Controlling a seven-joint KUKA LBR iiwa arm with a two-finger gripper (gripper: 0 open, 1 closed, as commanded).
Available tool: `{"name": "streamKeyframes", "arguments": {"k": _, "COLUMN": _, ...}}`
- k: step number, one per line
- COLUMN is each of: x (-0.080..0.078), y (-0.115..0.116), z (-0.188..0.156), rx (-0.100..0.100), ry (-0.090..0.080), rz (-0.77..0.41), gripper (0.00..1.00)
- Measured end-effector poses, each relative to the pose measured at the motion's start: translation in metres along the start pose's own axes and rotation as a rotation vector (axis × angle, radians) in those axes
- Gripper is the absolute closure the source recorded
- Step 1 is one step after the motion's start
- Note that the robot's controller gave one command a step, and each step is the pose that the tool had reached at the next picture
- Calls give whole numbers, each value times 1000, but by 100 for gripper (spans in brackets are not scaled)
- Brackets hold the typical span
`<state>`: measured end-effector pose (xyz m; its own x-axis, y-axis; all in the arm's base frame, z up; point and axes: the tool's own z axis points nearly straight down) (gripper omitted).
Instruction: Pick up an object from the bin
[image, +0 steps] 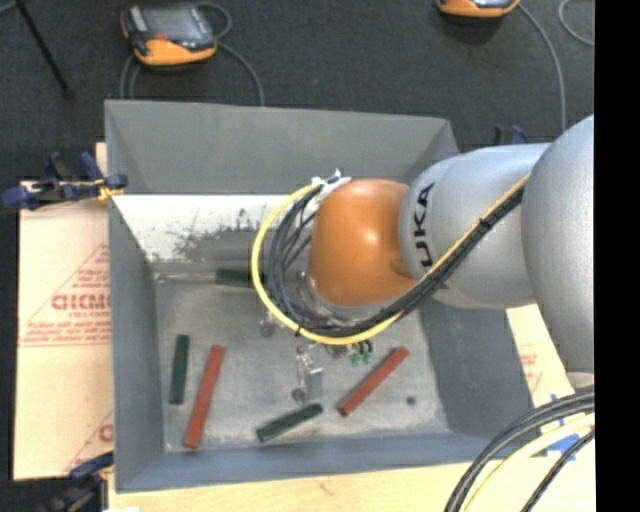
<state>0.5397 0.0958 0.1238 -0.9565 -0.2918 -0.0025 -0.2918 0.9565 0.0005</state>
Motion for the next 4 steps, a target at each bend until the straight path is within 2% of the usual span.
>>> {"name": "streamKeyframes", "arguments": {"k": 1, "x": 33, "y": 15, "z": 6, "rx": 1, "ry": 0, "rz": -341, "gripper": 0}}
{"name": "streamKeyframes", "arguments": {"k": 2, "x": 44, "y": 1, "z": 53, "rx": 0, "ry": -1, "rz": -331, "gripper": 100}}
{"name": "streamKeyframes", "arguments": {"k": 3, "x": 44, "y": 1, "z": 53, "rx": 0, "ry": -1, "rz": -330, "gripper": 100}}
{"name": "streamKeyframes", "arguments": {"k": 4, "x": 17, "y": -12, "z": -77, "rx": 0, "ry": -2, "rz": -333, "gripper": 100}}
